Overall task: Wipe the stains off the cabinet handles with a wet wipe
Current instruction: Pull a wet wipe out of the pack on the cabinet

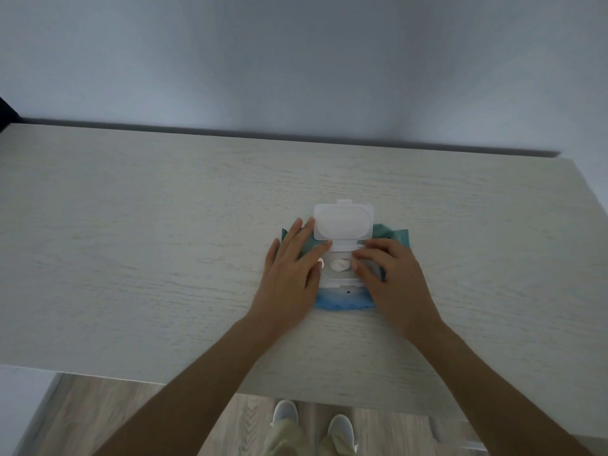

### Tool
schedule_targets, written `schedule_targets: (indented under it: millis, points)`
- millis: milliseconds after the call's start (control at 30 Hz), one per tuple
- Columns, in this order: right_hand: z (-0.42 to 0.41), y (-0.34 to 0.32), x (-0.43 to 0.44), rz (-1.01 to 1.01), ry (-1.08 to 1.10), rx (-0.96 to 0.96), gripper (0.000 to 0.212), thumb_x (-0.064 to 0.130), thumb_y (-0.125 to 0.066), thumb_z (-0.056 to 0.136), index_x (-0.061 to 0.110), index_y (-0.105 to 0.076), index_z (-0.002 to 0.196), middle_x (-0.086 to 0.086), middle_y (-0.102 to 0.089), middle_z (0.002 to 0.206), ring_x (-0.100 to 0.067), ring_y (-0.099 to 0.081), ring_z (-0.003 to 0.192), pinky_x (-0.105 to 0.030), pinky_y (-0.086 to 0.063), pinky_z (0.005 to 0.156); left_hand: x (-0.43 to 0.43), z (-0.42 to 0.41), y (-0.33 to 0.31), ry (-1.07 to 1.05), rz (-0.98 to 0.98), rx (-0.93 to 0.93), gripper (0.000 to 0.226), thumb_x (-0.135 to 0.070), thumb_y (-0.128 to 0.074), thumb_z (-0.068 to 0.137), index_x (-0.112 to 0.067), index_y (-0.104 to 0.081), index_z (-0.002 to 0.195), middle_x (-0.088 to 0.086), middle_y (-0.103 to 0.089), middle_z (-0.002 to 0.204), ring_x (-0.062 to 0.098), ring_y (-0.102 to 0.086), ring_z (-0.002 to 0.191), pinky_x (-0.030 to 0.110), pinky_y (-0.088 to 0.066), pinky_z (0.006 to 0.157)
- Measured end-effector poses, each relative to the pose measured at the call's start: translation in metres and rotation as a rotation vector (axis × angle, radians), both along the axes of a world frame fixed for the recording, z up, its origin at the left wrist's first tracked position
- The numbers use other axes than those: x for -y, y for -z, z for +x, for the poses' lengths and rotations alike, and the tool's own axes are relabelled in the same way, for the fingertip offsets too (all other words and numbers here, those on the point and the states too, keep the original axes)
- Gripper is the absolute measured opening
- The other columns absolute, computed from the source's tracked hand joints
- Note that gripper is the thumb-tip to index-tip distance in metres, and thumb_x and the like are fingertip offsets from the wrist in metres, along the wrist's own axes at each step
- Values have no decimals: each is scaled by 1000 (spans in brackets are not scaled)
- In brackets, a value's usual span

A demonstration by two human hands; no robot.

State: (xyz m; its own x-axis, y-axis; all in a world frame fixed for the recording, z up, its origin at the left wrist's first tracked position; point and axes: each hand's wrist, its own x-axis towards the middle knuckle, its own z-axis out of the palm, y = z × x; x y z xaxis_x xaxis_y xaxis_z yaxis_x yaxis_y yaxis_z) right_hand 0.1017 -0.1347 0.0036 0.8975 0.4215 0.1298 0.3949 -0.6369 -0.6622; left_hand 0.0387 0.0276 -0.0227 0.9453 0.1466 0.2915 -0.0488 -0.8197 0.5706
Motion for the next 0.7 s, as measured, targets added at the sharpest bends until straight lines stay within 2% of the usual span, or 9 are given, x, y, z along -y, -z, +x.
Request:
schedule_targets:
  millis: [67, 167, 300, 500, 600, 700]
  points:
    - [0, 2, -1, -21, 14, 25, 22, 20, -66, 85, 10, -70, 104, -8, -59, 117, -24, -50, 112, -40, -38, 98, 0, 1, 1, -34, -14, -43, 41, -17, -54, 96, -12, -49, 137, -5, -18, 152, 10, -6, 143, 49, -15, 118]
    - [-1, 5, -5, -83, 12, 87, 20, 24, -70, 82, 16, -72, 100, -6, -60, 116, -25, -49, 112, -34, -29, 93, 0, 0, 4, -7, 62, -50, 59, -38, -60, 91, -10, -45, 140, 2, -24, 154, 11, -6, 143, 45, -13, 118]
    - [-2, 6, -13, -119, 17, 158, 15, 24, -75, 75, 20, -74, 89, -2, -65, 108, -27, -52, 106, -36, -26, 86, 1, 0, 5, -11, 68, -44, 67, -41, -67, 85, -10, -45, 140, 6, -27, 154, 11, -7, 141, 45, -13, 118]
    - [0, 0, -15, -142, -89, 302, 6, 6, -72, 73, 11, -70, 73, -6, -66, 83, -30, -59, 85, -38, -30, 80, 2, 0, 5, -29, 80, -25, 72, -51, -63, 82, -9, -47, 138, 8, -32, 152, 15, -14, 141, 48, -17, 116]
    - [1, -4, -15, -223, -143, 248, 11, -2, -67, 79, 9, -64, 77, -10, -61, 87, -31, -54, 90, -33, -23, 80, 2, 0, 5, -29, 80, -30, 72, -50, -65, 82, -10, -47, 138, 7, -32, 152, 15, -14, 142, 50, -18, 116]
    - [5, -11, -14, -104, -100, 140, 15, 2, -54, 89, 15, -55, 82, -3, -53, 93, -17, -39, 92, -26, -21, 76, 2, 0, 6, -38, 90, -14, 72, -53, -61, 80, -10, -48, 137, 7, -34, 151, 15, -17, 141, 51, -21, 115]
